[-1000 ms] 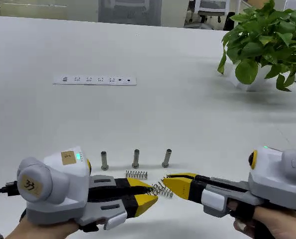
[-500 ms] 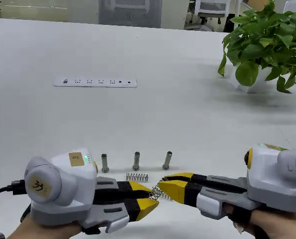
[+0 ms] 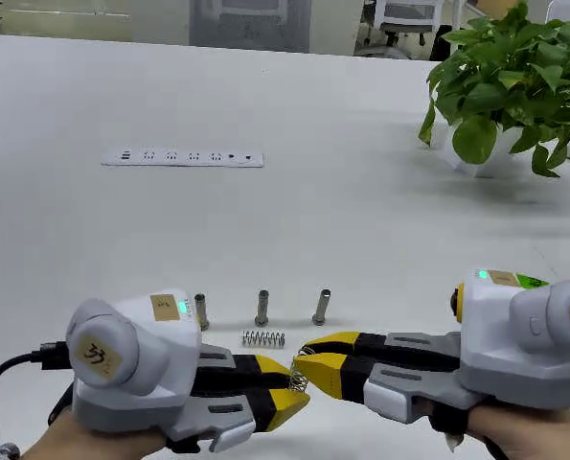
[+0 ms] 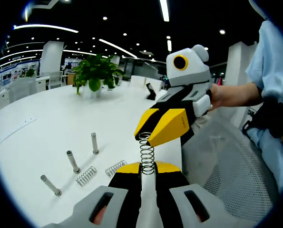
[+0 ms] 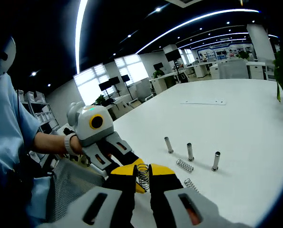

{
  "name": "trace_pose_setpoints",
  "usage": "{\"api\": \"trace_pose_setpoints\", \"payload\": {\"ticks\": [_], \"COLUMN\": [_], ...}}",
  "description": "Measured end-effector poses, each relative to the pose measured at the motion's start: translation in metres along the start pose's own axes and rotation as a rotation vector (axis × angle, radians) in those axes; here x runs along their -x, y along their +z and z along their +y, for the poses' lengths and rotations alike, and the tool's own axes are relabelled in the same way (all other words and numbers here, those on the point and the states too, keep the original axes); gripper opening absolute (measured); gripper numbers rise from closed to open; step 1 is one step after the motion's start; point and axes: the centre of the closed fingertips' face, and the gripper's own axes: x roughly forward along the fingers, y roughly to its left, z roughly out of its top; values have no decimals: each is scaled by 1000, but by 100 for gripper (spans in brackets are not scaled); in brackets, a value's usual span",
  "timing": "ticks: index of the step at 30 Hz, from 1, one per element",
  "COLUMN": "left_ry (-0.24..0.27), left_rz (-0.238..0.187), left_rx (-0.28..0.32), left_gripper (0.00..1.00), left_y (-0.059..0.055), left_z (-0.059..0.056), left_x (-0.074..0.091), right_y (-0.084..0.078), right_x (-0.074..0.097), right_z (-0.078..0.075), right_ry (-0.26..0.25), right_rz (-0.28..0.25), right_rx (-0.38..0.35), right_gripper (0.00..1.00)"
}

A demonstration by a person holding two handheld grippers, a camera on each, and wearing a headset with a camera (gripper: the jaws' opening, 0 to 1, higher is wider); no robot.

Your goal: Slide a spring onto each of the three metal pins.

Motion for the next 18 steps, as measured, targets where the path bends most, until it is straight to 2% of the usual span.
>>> {"api": "trace_pose_setpoints", "payload": {"ticks": [5,13,18], "left_ry": [-5,-3,8], "left_rz": [8,43,35], "left_rx": [-4,-36,-61], "left_gripper": [9,9,9], "left_y": [-2,-11,-13], "left_z": [-2,-2,-2], "left_x": [-1,-3,-2], "right_y": [-2,-12,-13], "right_x": [0,-2,-1], "right_z": [1,3,1], "right_ry": [1,-5,-5], "right_rz": [22,93,116], "right_rx": [31,116,158], "right_gripper": [12,12,13]}}
